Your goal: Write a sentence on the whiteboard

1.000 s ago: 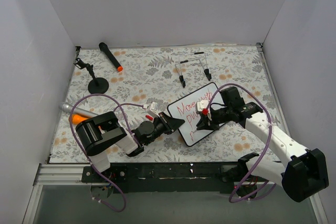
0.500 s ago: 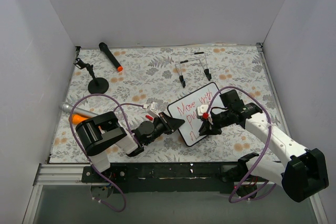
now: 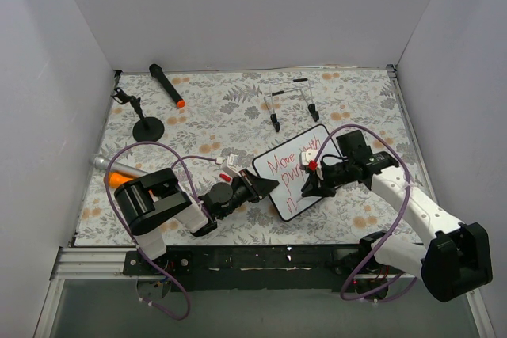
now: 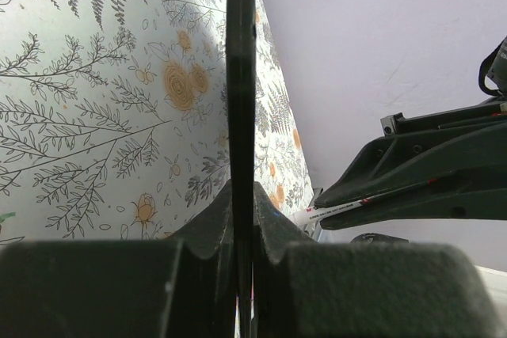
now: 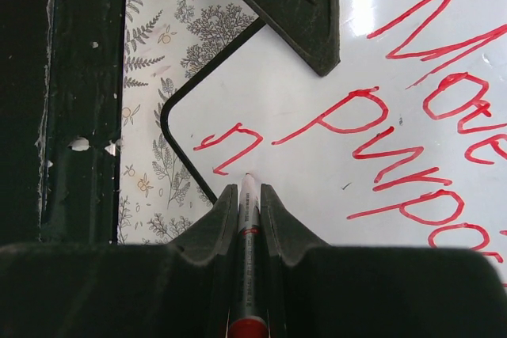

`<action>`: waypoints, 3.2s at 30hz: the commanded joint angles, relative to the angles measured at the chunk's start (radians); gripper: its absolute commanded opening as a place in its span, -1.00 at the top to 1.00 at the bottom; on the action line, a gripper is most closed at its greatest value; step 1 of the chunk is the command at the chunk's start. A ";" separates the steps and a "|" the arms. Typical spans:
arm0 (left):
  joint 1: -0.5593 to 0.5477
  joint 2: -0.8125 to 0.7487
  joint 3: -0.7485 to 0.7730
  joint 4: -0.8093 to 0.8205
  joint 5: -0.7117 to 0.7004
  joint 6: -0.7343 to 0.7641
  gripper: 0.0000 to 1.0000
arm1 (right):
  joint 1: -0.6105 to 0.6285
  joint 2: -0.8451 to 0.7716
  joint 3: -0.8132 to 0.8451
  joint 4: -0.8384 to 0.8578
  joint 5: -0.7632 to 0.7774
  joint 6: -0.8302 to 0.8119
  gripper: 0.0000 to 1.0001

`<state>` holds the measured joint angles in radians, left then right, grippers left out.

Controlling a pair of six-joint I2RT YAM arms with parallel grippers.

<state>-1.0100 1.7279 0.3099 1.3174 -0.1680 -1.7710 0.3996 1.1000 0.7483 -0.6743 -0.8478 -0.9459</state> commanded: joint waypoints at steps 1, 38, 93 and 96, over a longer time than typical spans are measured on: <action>-0.002 0.006 0.000 0.201 0.013 0.025 1.00 | -0.004 0.024 0.031 0.039 -0.039 0.022 0.97; -0.002 0.015 0.003 0.210 0.018 0.028 1.00 | -0.079 0.023 0.000 -0.041 -0.068 -0.033 0.97; -0.001 0.038 0.011 0.243 0.051 0.053 1.00 | -0.147 0.061 0.016 0.078 -0.056 0.067 0.97; -0.002 0.038 0.009 0.243 0.050 0.054 1.00 | -0.143 0.064 0.014 0.064 -0.051 0.058 0.97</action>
<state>-1.0100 1.7527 0.3115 1.3415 -0.1413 -1.7695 0.2470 1.1599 0.7696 -0.6182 -0.8932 -0.8864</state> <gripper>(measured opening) 0.045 0.183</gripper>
